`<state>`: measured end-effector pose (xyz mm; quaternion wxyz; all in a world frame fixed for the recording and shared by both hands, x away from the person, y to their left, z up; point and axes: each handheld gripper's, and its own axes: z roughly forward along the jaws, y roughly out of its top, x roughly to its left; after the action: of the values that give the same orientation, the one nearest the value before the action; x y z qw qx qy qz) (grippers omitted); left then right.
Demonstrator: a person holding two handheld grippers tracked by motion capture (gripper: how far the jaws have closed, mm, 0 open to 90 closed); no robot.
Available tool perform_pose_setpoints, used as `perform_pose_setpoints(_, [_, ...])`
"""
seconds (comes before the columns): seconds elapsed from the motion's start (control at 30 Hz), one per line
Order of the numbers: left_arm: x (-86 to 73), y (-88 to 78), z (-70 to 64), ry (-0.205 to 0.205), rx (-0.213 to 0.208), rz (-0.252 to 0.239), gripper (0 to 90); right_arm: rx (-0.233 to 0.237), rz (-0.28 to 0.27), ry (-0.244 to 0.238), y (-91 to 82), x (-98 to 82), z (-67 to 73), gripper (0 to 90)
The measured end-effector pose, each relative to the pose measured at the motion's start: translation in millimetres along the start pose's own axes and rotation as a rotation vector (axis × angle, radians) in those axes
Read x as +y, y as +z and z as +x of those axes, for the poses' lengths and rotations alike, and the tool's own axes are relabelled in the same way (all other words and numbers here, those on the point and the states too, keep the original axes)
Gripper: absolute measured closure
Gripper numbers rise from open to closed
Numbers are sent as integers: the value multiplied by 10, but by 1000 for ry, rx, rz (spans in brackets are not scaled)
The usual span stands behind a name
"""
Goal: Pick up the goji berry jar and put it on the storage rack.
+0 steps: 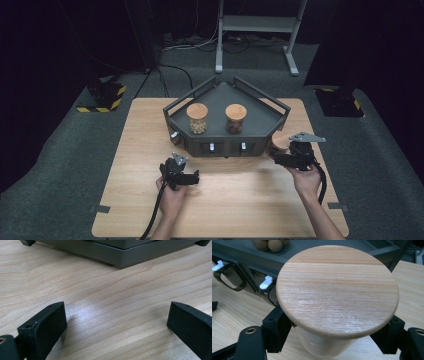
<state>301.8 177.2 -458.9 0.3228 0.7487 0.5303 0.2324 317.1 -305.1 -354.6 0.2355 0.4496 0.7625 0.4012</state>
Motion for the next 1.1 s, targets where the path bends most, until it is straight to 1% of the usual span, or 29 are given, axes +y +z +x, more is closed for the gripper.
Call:
perform_pose_setpoints(0.33, [-1,0,0,-1,0,-1,25,22,-6,-1,-83,175,-38,253])
perform_pose_setpoints(0.47, [0,0,0,0,0,0,25,36,-14,10,-111,232,-61,253])
perform_pose_setpoints(0.63, [0,0,0,0,0,0,25,43,-18,-3,-140,342,-53,253])
perform_pose_setpoints(0.83, [-1,1,0,-1,0,-1,25,63,-23,-2,-156,460,-64,253])
perform_pose_setpoints(1.0, [-2,1,-1,-1,0,-1,25,60,-18,-9,-142,584,-44,253])
perform_pose_setpoints(1.1, [-3,1,-1,-2,0,-2,25,63,-21,1,-128,637,-48,253])
